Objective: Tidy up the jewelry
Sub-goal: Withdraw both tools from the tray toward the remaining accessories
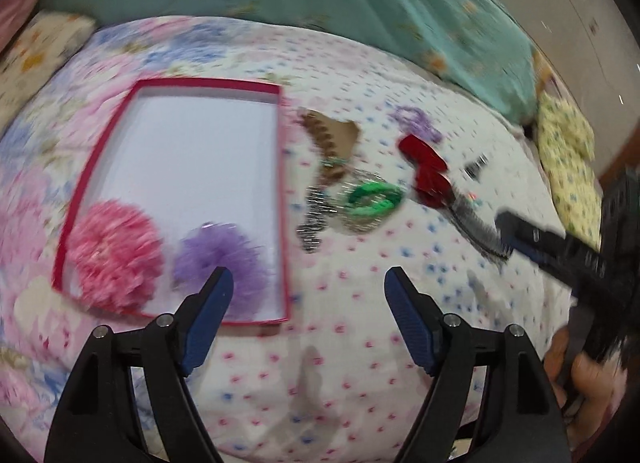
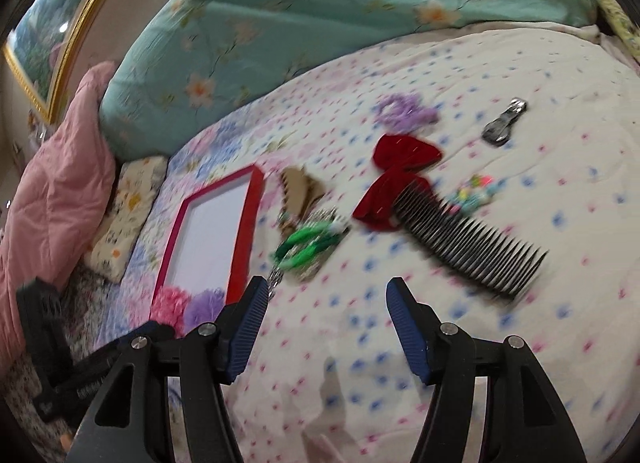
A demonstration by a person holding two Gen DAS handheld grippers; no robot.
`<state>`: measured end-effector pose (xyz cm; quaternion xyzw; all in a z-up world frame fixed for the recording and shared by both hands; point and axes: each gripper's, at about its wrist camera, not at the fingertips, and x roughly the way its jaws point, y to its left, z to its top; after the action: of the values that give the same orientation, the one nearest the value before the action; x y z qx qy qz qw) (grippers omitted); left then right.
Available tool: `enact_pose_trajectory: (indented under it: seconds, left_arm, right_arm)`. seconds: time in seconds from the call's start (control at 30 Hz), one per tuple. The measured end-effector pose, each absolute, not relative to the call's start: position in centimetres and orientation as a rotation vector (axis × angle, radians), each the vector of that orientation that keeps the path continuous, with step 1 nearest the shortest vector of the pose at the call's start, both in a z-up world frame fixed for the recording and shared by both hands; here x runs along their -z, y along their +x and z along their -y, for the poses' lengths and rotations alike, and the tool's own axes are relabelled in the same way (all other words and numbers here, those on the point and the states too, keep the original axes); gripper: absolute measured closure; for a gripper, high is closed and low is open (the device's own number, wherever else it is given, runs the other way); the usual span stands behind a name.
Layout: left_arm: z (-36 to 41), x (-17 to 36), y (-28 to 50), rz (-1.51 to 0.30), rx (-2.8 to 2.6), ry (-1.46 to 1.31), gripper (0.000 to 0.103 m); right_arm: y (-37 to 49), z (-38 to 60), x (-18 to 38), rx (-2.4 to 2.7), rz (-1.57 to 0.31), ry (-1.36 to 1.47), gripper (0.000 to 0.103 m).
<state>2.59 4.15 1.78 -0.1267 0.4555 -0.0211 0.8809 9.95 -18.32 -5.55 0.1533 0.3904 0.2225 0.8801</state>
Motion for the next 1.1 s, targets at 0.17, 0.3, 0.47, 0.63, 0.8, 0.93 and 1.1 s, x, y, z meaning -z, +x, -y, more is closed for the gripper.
enact_pose_trajectory:
  seconds: [0.17,0.3,0.47,0.63,0.8,0.93,1.1]
  left_arm:
    - [-1.8,-1.3,4.8,-0.989,0.074,-0.157,0.020]
    - [-1.2,-0.9,6.5,-0.996,0.103,-0.145,0.020]
    - [-0.7,-0.4,9.0,-1.008,0.128,-0.098,0.020]
    - [-0.6,0.4,11.4,-1.022,0.161,-0.073,0.020]
    - [0.0,1.7,13.6,-1.051,0.189,-0.046,0.020]
    - [0.7,3.1,15.3,-1.082,0.212,-0.025,0.020]
    - [2.0,4.2,16.4,-1.101,0.251,0.018,0.038]
  right_arm:
    - [11.6,20.0,4.4,-0.432,-0.793,0.328,0.040]
    - [13.7,20.5,3.7,-0.414,-0.779,0.321,0.040]
    - [16.7,19.8,3.7,-0.416,-0.784,0.303,0.039]
    - [20.8,17.9,5.4,-0.410,-0.859,0.243,0.041]
    - [24.1,17.0,8.6,-0.363,-0.978,0.208,0.041]
    - [25.3,16.6,10.1,-0.354,-1.015,0.184,0.053]
    - [25.2,16.7,10.2,-0.360,-0.981,0.176,0.066]
